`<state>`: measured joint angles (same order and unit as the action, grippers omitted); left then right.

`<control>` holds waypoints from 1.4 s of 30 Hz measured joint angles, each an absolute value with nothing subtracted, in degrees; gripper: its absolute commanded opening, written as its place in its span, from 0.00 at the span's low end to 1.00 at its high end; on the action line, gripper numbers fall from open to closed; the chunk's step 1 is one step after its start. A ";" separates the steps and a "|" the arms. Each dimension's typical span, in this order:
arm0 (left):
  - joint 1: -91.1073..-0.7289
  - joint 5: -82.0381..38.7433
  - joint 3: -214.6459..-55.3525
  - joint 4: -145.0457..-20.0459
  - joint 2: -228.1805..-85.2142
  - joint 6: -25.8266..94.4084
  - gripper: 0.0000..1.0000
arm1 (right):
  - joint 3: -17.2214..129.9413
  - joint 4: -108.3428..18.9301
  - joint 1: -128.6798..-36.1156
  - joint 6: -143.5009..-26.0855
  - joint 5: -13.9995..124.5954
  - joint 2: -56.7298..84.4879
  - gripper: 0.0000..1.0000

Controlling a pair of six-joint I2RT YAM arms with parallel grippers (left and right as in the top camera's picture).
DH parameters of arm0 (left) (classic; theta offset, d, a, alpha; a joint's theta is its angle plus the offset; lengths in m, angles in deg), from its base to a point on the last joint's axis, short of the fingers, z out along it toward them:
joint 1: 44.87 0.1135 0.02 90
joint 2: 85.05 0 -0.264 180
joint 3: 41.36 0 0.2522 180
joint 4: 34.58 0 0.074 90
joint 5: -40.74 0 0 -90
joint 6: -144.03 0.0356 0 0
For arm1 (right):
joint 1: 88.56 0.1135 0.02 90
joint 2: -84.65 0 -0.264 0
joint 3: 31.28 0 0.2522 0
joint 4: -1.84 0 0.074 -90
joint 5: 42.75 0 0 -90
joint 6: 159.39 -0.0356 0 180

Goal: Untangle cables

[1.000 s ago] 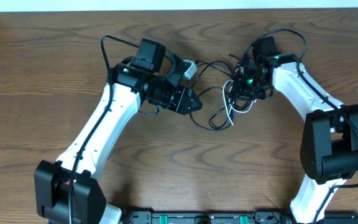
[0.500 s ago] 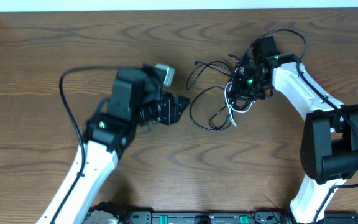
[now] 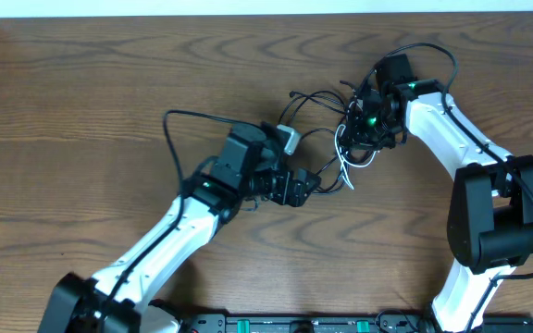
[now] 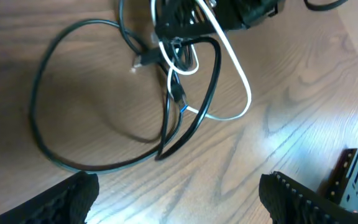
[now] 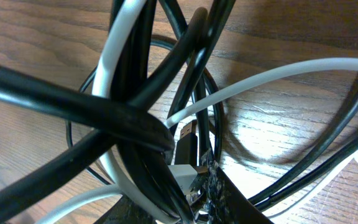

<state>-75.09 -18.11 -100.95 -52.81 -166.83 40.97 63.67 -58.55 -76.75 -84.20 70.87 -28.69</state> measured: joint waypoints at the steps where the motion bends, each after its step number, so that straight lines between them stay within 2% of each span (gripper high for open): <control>1: -75.63 -18.08 -100.95 -51.50 -167.66 40.95 0.87 | 63.67 -58.51 -76.75 -84.20 70.85 -28.69 0.24; 14: -77.14 -19.70 -100.92 -37.82 -179.02 40.95 0.83 | 63.67 -58.51 -76.75 -84.20 70.87 -28.69 0.25; 24: -82.01 -24.40 -100.92 -36.61 -179.61 40.95 0.81 | 63.67 -58.51 -76.75 -84.20 70.87 -28.69 0.25; 26: -82.50 -25.73 -100.92 -36.53 -179.61 40.95 0.71 | 63.67 -58.53 -76.75 -84.20 70.87 -28.69 0.25; 27: -82.50 -26.13 -100.92 -36.55 -179.61 41.21 0.62 | 63.67 -58.53 -76.75 -84.20 70.87 -28.69 0.25; 29: -82.50 -26.98 -100.92 -36.53 -179.61 41.34 0.51 | 63.67 -58.53 -76.75 -84.20 70.87 -28.69 0.25; 32: -82.50 -27.37 -100.92 -36.50 -179.61 41.49 0.20 | 63.67 -58.60 -76.75 -84.20 70.87 -28.69 0.25; 34: -82.50 -27.70 -100.92 -36.48 -179.61 41.76 0.08 | 63.67 -58.62 -76.75 -84.20 70.87 -28.69 0.25; 39: -82.34 -28.10 -100.97 -37.97 -179.61 41.71 0.07 | 63.67 -58.77 -76.75 -84.20 70.87 -28.69 0.27; 42: -80.75 -28.07 -101.78 -43.83 -179.61 41.01 0.07 | 63.67 -58.84 -76.75 -84.20 70.94 -28.69 0.27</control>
<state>-80.75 -28.07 -101.78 -43.83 -179.61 41.01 63.67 -58.84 -76.75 -84.20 70.94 -28.69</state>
